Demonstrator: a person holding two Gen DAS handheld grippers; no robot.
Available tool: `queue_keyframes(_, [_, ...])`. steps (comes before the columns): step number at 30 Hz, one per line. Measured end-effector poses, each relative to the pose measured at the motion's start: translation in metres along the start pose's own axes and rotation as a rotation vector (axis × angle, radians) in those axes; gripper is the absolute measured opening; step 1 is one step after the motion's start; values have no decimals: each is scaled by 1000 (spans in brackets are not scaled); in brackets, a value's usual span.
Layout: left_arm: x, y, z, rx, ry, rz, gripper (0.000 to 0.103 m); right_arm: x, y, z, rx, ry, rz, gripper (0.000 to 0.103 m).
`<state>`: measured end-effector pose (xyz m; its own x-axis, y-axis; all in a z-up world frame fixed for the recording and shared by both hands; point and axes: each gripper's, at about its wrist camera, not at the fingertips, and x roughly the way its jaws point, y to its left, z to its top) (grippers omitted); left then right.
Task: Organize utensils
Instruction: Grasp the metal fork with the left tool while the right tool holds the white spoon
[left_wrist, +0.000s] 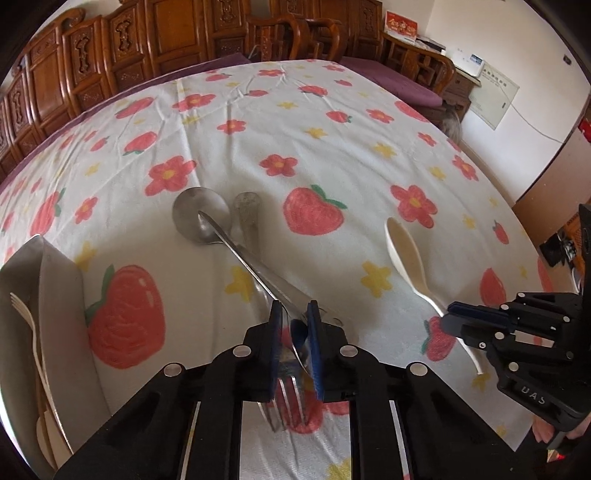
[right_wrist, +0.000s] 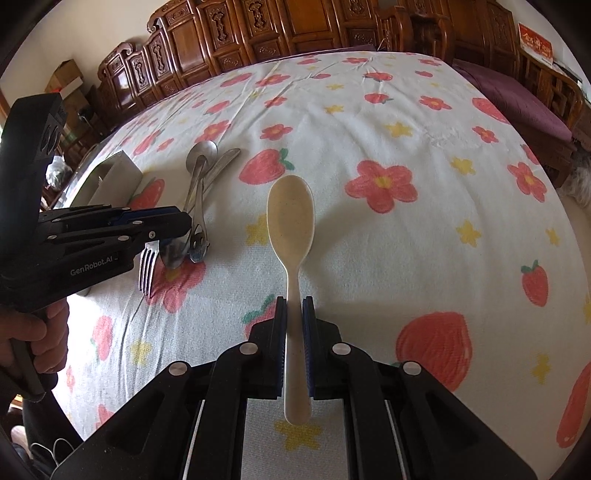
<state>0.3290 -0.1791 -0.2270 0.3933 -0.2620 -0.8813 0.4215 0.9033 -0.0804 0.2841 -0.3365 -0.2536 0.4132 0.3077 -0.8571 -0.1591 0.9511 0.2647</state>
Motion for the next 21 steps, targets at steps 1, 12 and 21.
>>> queue_keyframes(1, [0, -2, 0, 10, 1, 4, 12, 0, 0, 0, 2, 0, 1, 10])
queue_keyframes(12, [-1, -2, -3, -33, 28, -44, 2, -1, -1, -1, 14, 4, -3, 10])
queue_keyframes(21, [-40, 3, -5, -68, -31, -60, 2, -16, 13, -7, 17, -7, -7, 10])
